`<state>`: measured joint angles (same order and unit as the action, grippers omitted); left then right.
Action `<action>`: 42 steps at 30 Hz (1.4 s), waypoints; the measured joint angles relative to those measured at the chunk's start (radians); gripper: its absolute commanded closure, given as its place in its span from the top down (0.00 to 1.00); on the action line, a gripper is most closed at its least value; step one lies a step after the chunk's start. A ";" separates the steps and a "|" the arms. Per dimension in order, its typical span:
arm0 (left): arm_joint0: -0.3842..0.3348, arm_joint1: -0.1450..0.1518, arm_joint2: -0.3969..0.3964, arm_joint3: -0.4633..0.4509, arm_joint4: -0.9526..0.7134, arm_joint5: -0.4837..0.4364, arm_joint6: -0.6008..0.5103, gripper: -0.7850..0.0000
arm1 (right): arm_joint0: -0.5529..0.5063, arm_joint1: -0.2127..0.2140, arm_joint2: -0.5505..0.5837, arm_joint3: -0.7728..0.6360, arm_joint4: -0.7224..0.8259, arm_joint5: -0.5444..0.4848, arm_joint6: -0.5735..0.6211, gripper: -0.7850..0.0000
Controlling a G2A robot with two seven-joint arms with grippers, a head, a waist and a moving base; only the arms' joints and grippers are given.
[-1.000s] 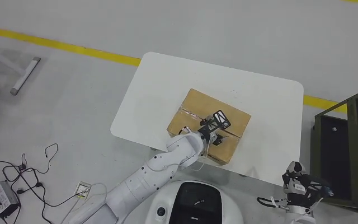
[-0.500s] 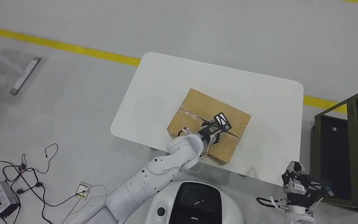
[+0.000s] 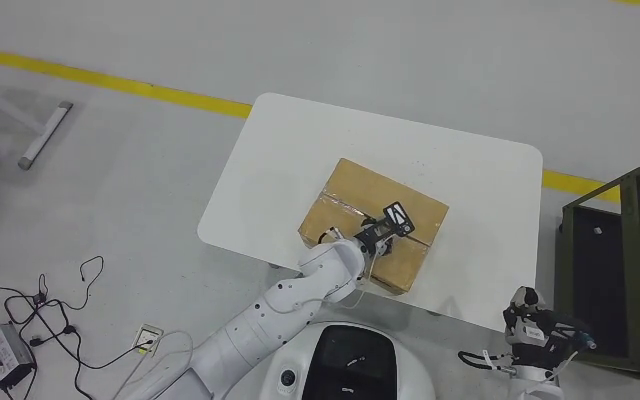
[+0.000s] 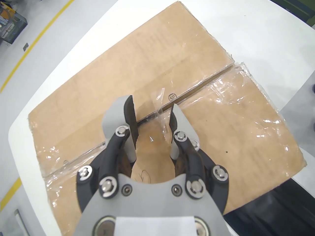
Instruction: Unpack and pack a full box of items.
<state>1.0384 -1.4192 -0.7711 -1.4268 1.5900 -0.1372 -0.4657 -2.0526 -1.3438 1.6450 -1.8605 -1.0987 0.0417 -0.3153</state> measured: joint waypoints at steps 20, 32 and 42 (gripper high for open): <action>0.057 0.027 -0.180 -0.194 -0.011 -0.037 0.030 0.00 | 0.017 -0.005 -0.010 0.010 -0.004 -0.009 0.009 0.00; 0.110 0.064 -0.381 -0.276 0.084 -0.033 -0.006 0.00 | 0.022 -0.007 -0.014 0.008 -0.009 -0.022 0.021 0.00; 0.130 0.086 -0.517 -0.265 0.191 -0.007 -0.003 0.00 | 0.022 -0.008 -0.012 0.005 -0.015 -0.024 0.030 0.00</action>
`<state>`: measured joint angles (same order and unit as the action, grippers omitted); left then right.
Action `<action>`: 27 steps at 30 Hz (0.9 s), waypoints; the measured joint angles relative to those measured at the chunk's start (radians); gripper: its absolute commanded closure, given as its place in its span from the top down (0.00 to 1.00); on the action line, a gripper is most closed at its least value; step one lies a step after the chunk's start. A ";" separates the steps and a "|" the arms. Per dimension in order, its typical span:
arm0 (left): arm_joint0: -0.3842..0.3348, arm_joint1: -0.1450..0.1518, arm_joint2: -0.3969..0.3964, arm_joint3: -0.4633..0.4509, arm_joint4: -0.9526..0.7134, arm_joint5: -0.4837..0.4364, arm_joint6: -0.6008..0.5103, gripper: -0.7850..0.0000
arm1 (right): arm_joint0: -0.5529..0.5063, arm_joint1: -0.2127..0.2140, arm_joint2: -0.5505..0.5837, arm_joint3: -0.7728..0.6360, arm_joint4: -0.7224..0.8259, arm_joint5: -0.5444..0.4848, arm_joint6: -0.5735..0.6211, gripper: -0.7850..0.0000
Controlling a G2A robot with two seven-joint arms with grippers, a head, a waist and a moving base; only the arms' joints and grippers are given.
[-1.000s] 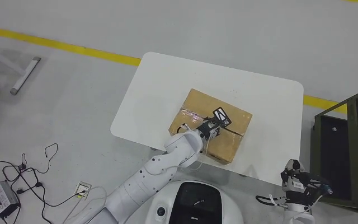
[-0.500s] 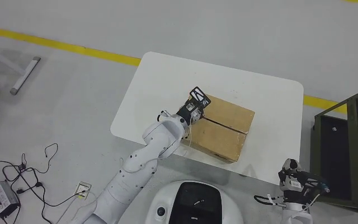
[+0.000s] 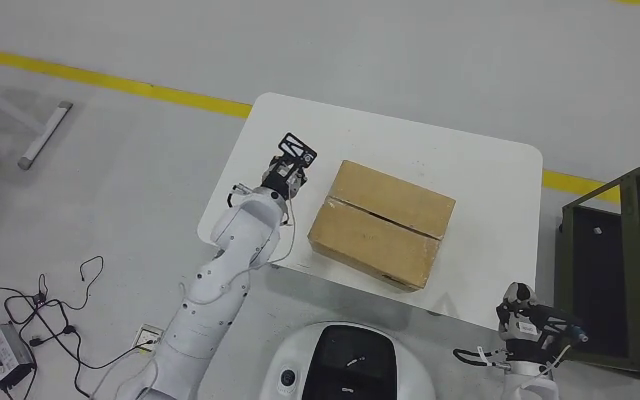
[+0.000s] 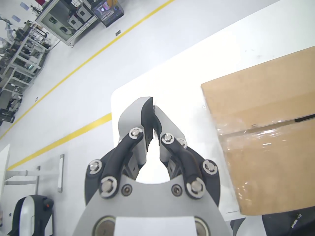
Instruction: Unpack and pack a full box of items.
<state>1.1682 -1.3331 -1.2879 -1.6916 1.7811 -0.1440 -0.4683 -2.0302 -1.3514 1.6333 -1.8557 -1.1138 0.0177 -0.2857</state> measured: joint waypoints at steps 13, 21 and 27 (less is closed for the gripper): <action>-0.021 0.009 -0.081 0.121 0.051 0.059 0.021 0.00 | 0.005 -0.001 0.003 -0.001 -0.004 -0.003 0.009 0.00; -0.022 0.010 -0.092 0.186 0.054 0.064 0.027 1.00 | 0.009 -0.003 -0.002 0.000 -0.007 -0.001 0.013 0.00; -0.031 0.010 -0.106 0.222 0.055 0.091 0.020 1.00 | 0.011 -0.004 -0.003 0.001 -0.010 0.002 0.012 0.00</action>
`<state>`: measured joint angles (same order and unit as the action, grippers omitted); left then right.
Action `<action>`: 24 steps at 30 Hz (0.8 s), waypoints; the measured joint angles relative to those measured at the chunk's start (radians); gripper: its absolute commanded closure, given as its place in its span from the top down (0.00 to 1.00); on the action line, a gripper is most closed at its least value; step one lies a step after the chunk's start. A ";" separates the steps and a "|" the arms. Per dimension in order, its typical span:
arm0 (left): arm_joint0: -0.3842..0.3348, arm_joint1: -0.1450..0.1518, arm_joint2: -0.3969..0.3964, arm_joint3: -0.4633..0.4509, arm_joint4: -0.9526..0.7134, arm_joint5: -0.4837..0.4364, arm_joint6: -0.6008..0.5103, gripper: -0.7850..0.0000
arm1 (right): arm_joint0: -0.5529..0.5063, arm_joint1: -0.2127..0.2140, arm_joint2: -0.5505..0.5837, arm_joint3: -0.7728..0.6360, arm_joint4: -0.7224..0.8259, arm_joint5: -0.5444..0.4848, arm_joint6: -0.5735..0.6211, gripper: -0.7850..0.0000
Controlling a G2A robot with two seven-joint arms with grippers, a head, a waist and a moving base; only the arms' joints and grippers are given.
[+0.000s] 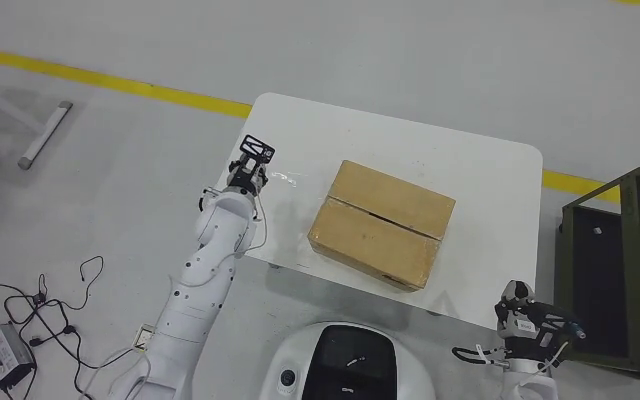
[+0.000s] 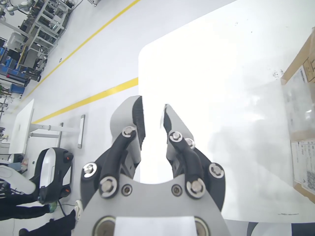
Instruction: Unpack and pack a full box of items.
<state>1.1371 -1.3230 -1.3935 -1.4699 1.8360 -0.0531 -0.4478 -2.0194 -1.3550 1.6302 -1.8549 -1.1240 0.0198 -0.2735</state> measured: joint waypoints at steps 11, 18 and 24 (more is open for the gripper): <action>0.006 0.010 -0.117 0.000 -0.108 0.008 -0.005 1.00 | 0.004 -0.002 -0.006 0.001 -0.006 0.003 0.006 0.00; 0.021 0.016 -0.190 -0.009 -0.208 0.010 0.004 1.00 | 0.010 -0.003 -0.012 0.006 -0.010 0.003 0.011 0.00; 0.025 0.014 -0.202 -0.008 -0.300 0.008 0.011 1.00 | 0.012 -0.004 -0.015 0.007 0.002 -0.001 0.013 0.00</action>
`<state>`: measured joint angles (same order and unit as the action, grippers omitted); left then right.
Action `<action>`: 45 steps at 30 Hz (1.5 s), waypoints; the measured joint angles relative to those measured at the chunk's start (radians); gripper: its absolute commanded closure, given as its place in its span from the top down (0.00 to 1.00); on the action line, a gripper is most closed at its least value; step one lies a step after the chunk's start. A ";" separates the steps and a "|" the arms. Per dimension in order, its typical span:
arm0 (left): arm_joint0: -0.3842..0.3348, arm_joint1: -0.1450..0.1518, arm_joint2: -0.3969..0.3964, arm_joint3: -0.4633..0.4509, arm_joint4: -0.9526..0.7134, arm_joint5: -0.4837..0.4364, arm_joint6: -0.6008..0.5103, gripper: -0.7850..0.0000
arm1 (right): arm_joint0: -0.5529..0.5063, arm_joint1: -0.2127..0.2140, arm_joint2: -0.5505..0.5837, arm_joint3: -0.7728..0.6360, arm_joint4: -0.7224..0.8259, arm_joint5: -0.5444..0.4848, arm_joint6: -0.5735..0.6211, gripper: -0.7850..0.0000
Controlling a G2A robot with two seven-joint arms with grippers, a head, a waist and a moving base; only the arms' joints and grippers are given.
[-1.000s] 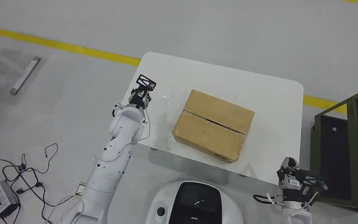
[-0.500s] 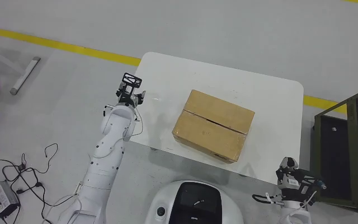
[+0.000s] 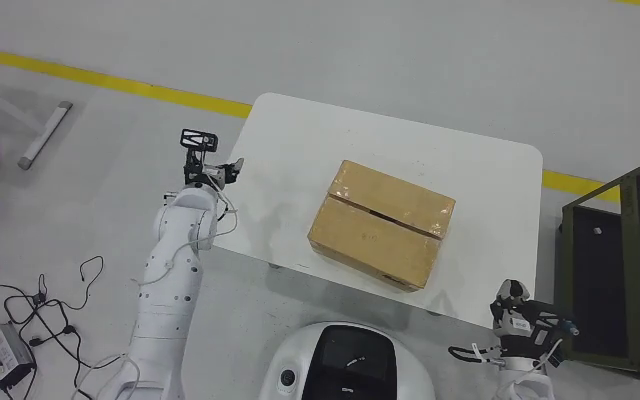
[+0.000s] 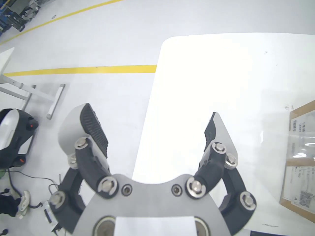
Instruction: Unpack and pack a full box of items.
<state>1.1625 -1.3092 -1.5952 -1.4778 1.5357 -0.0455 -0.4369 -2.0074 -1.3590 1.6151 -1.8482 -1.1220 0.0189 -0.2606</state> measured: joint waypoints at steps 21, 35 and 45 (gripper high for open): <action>0.103 0.006 0.186 -0.203 -0.212 -0.492 -0.007 1.00 | -0.001 0.028 0.092 -0.013 0.050 -0.367 0.120 0.00; 0.087 0.024 0.239 -0.205 -0.460 -0.689 -0.158 1.00 | -0.038 0.041 0.092 0.023 -0.072 -0.495 0.013 0.00; 0.087 0.024 0.239 -0.205 -0.459 -0.688 -0.156 1.00 | -0.015 0.046 0.080 0.024 -0.038 -0.564 0.049 0.00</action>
<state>1.2493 -1.2854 -1.3561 -1.6832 1.0769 -0.7331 -0.5926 -2.0225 -1.3133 1.6948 -1.8238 -1.1599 -0.5449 -0.2117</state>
